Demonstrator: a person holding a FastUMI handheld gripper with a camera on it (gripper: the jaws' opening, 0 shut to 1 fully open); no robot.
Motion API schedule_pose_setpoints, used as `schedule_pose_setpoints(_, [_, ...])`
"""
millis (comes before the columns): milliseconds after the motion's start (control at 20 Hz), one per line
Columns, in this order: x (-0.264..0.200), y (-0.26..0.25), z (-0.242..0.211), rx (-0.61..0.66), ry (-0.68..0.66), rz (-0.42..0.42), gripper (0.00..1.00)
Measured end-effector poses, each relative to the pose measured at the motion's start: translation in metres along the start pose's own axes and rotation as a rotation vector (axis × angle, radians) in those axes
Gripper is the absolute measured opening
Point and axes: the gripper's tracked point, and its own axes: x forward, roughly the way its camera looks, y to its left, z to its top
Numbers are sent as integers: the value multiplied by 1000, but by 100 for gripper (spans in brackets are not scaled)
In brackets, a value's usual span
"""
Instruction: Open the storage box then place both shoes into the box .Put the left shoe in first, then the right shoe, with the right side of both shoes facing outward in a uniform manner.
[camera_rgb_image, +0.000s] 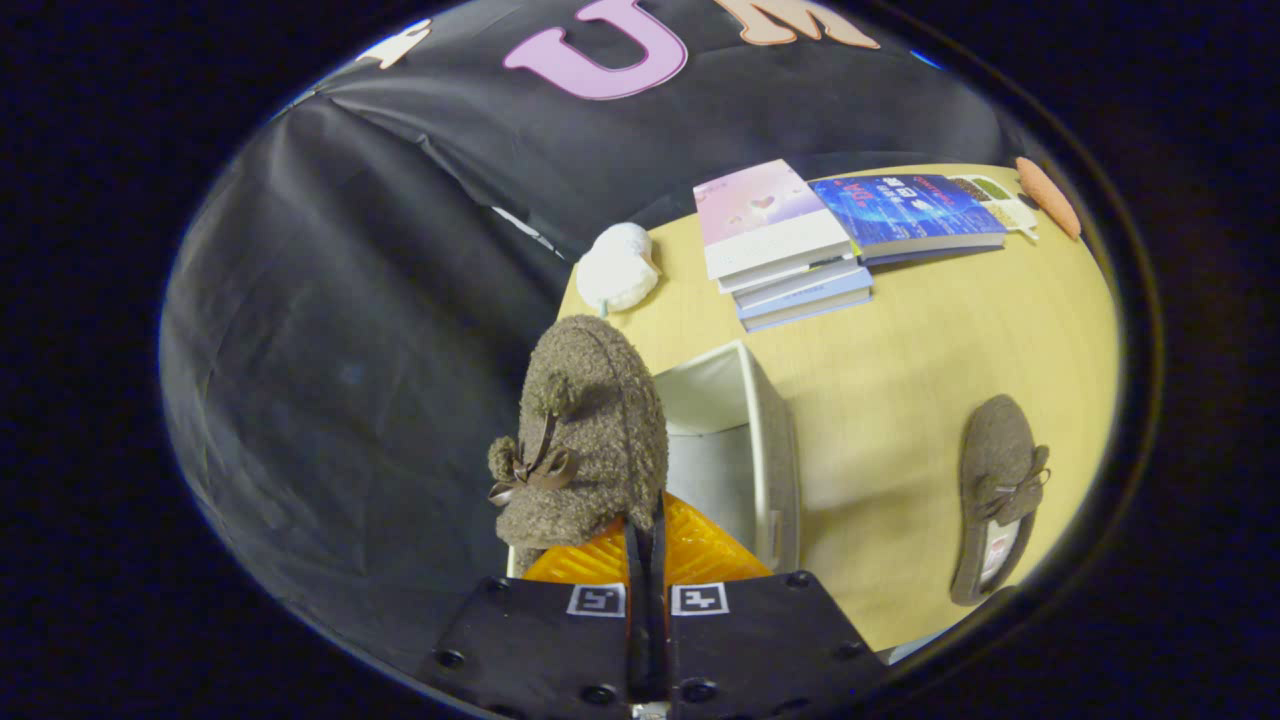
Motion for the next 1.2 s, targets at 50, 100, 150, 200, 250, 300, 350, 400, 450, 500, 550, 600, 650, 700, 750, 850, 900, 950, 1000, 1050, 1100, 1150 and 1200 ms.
schedule_pose_setpoints(50, [7, 3, -5, 3, 11, -9, 3])
schedule_pose_setpoints(100, [13, 7, -11, 5, 20, -18, 3])
schedule_pose_setpoints(150, [20, 10, -14, 5, 24, -28, 3])
schedule_pose_setpoints(200, [26, 11, -19, 1, 30, -39, 3])
schedule_pose_setpoints(250, [30, 14, -22, -1, 27, -49, 3])
schedule_pose_setpoints(300, [34, 17, -26, -3, 27, -58, 3])
schedule_pose_setpoints(350, [36, 20, -31, -6, 30, -66, 3])
schedule_pose_setpoints(400, [39, 22, -37, -9, 35, -75, 3])
schedule_pose_setpoints(450, [42, 22, -44, -17, 49, -90, 3])
schedule_pose_setpoints(500, [45, 19, -50, -10, 52, -107, 3])
schedule_pose_setpoints(550, [50, 15, -54, 4, 60, -124, 3])
schedule_pose_setpoints(600, [57, 12, -58, 22, 69, -139, 3])
schedule_pose_setpoints(650, [63, 8, -62, 32, 85, -155, 3])
schedule_pose_setpoints(700, [67, 3, -65, 38, 97, -175, 3])
schedule_pose_setpoints(750, [72, -1, -68, 40, 108, -192, 3])
schedule_pose_setpoints(850, [81, -7, -74, 46, 120, -218, 3])
schedule_pose_setpoints(900, [83, -7, -78, 48, 128, -228, 4])
schedule_pose_setpoints(950, [85, -8, -80, 46, 135, -234, 4])
schedule_pose_setpoints(1000, [88, -10, -83, 39, 144, -239, 4])
schedule_pose_setpoints(1050, [89, -9, -87, 29, 153, -229, 4])
schedule_pose_setpoints(1100, [93, -9, -88, 18, 163, -221, 10])
schedule_pose_setpoints(1150, [93, -9, -89, 10, 170, -214, 15])
schedule_pose_setpoints(1200, [89, -11, -92, -1, 179, -223, 20])
